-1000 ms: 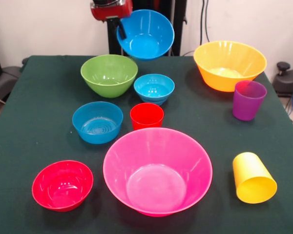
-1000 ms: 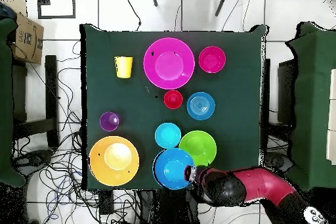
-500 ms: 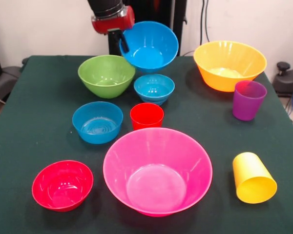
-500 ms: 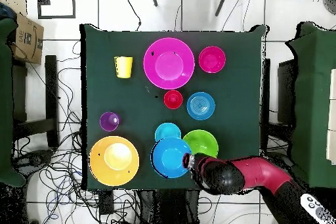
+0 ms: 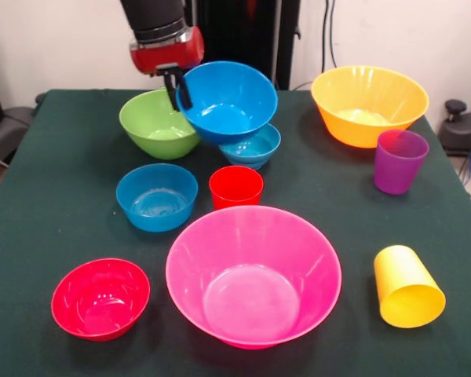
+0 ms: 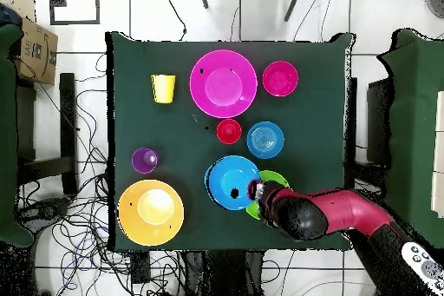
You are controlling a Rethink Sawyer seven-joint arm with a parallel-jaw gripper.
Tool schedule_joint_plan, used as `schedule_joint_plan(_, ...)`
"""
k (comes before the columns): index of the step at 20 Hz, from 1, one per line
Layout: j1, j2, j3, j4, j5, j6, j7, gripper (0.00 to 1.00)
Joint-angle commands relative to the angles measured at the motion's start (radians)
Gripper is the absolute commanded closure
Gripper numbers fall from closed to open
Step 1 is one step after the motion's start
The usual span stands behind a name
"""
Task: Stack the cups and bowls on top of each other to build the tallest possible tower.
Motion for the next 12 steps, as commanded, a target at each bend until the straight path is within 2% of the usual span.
schedule_joint_plan(1,0.021,0.011,0.051,-0.143,-0.074,0.006,-0.196,1.0)
schedule_joint_plan(12,-0.006,0.062,0.072,-0.186,-0.072,0.047,-0.24,1.0)
